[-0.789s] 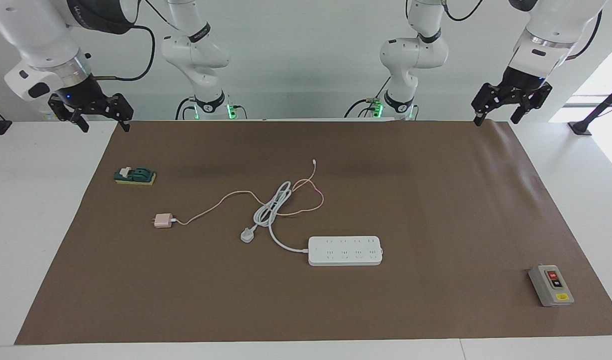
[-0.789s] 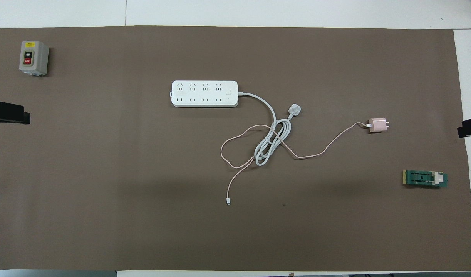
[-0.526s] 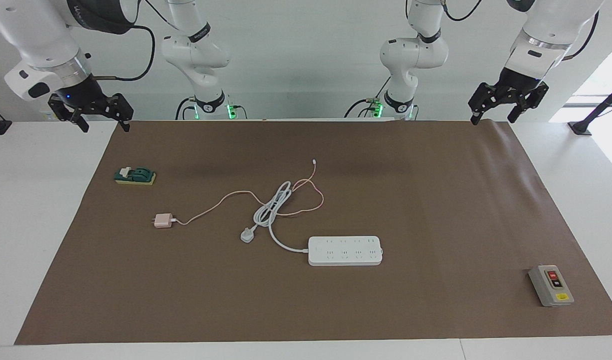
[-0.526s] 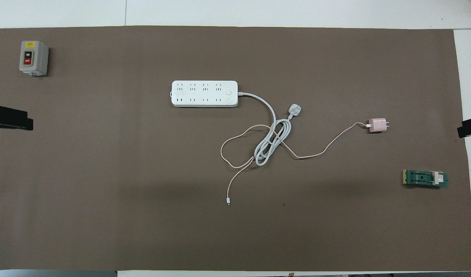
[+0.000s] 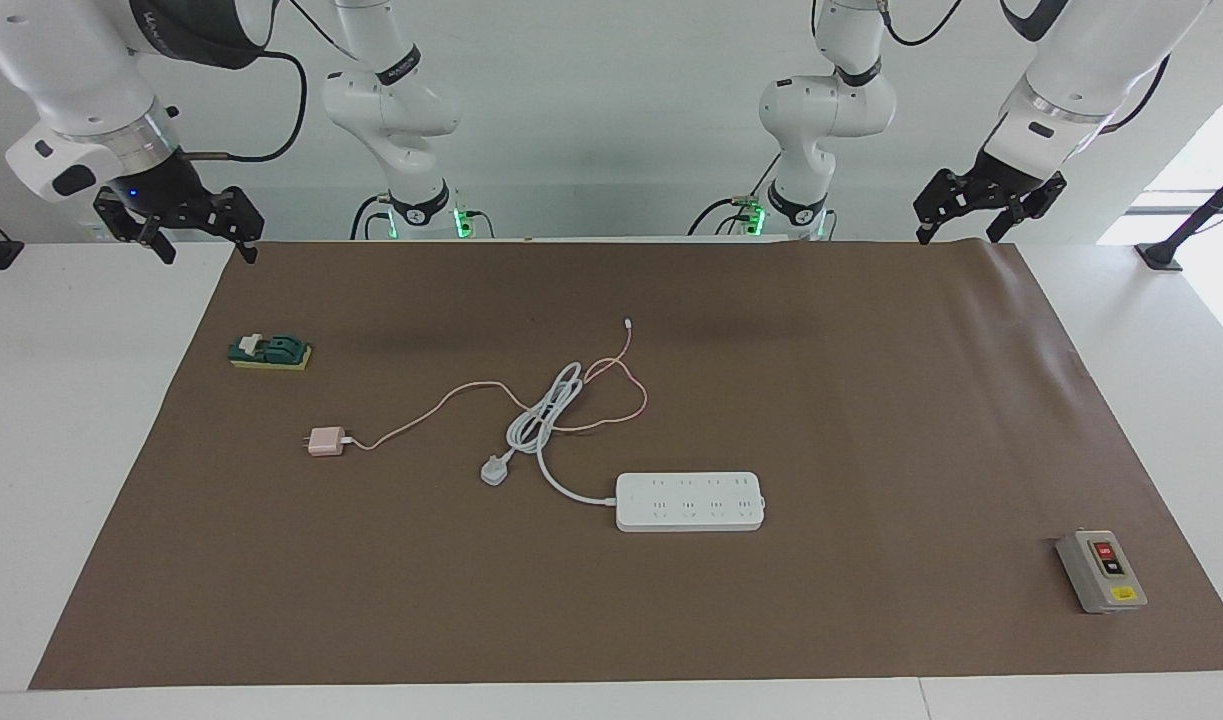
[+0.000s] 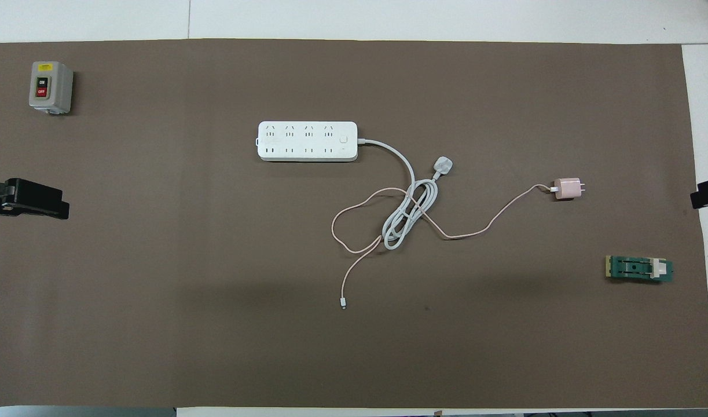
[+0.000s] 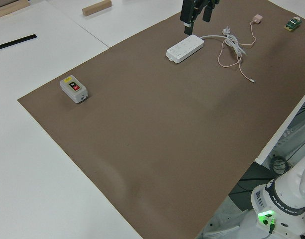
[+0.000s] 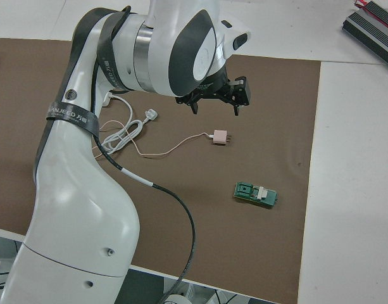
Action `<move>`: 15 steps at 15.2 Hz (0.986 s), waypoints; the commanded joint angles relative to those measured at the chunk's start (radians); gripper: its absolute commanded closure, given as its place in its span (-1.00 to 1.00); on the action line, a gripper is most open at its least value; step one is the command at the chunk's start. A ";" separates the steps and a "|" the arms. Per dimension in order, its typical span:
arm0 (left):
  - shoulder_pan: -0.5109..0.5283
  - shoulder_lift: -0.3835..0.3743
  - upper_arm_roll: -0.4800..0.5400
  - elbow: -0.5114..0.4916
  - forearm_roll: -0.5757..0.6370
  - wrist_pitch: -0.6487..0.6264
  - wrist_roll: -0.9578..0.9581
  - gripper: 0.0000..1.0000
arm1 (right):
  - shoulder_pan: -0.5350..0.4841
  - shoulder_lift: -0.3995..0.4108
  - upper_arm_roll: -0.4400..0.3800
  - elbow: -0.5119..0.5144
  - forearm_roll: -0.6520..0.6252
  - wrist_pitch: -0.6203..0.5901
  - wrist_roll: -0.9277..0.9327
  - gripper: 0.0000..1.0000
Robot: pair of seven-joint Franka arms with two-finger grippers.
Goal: Plug charger into power strip
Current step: 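Reach the left gripper to the strip while the right gripper reaches the charger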
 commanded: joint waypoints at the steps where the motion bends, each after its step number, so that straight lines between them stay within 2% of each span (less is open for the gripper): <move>1: -0.006 -0.013 0.005 -0.014 -0.008 0.006 0.003 -1.00 | -0.006 -0.012 0.005 -0.008 0.008 -0.013 0.009 -1.00; 3: -0.006 -0.024 0.005 -0.044 -0.009 0.027 0.000 -1.00 | -0.006 -0.012 0.005 -0.008 0.008 -0.013 0.009 -1.00; 8: 0.007 0.007 0.006 -0.131 -0.008 0.213 -0.003 -1.00 | -0.014 -0.008 0.005 -0.025 0.034 -0.010 0.110 -1.00; 12: 0.013 0.041 0.008 -0.160 -0.009 0.298 -0.007 -1.00 | -0.020 0.019 0.002 -0.059 0.146 0.007 0.461 -1.00; 15: 0.038 0.073 0.005 -0.167 -0.018 0.342 -0.007 -1.00 | -0.081 0.108 -0.001 -0.066 0.327 0.047 0.679 -1.00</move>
